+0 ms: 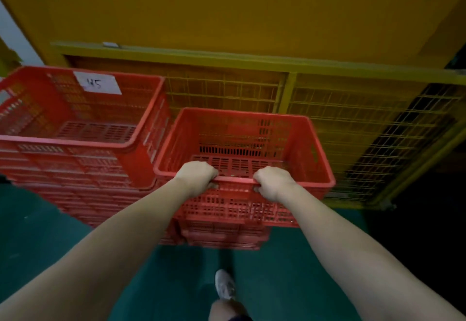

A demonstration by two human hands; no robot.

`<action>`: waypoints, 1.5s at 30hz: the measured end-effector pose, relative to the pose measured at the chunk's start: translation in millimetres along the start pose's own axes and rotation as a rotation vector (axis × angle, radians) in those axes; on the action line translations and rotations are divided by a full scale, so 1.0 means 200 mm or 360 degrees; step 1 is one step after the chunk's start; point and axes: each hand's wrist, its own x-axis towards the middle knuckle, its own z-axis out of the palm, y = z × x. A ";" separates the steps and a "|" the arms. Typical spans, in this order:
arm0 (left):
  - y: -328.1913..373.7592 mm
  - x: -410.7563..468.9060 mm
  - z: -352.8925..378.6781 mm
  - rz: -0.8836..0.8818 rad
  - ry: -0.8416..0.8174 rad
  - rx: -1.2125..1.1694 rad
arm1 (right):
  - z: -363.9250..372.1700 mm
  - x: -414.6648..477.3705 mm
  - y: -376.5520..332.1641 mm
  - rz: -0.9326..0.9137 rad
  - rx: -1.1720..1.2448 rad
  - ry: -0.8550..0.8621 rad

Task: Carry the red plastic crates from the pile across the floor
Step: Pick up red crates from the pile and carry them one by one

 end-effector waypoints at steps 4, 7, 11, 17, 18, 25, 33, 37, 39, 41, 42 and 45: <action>-0.11 0.23 0.21 -0.0025 -0.0039 -0.0034 | 0.16 0.30 0.04 -0.0008 -0.0007 -0.0045; -0.18 0.37 0.35 -0.0047 -0.0081 -0.0055 | 0.30 0.49 0.06 -0.0019 -0.0003 -0.0060; -0.24 0.46 0.55 -0.0082 -0.0230 -0.0075 | 0.48 0.64 0.01 -0.0045 0.0024 -0.0123; -0.27 0.48 0.61 -0.0078 -0.0351 -0.0092 | 0.55 0.69 -0.01 -0.0079 0.0097 -0.0224; -0.27 0.48 0.61 -0.0074 -0.0362 -0.0098 | 0.55 0.69 -0.01 -0.0083 0.0108 -0.0245; -0.25 0.41 0.61 -0.0046 -0.0473 -0.0056 | 0.57 0.62 -0.07 -0.0102 0.0106 -0.0349; -0.20 0.39 0.71 -0.0180 -0.0352 -0.0094 | 0.65 0.62 -0.05 -0.0066 0.0106 -0.0297; -0.15 0.36 0.70 -0.0236 -0.0417 -0.0130 | 0.66 0.58 -0.04 -0.0019 0.0202 -0.0365; -0.15 0.32 0.65 -0.0242 -0.0416 -0.0123 | 0.61 0.54 -0.03 0.0001 0.0323 -0.0302; -0.16 0.27 0.57 -0.0246 -0.0394 -0.0130 | 0.53 0.47 -0.02 0.0056 0.0445 -0.0229; -0.16 0.24 0.53 -0.0248 -0.0386 -0.0155 | 0.49 0.43 -0.01 0.0084 0.0487 -0.0216; -0.13 0.12 0.37 -0.0267 -0.0356 -0.0249 | 0.37 0.26 -0.02 0.0114 0.0527 -0.0190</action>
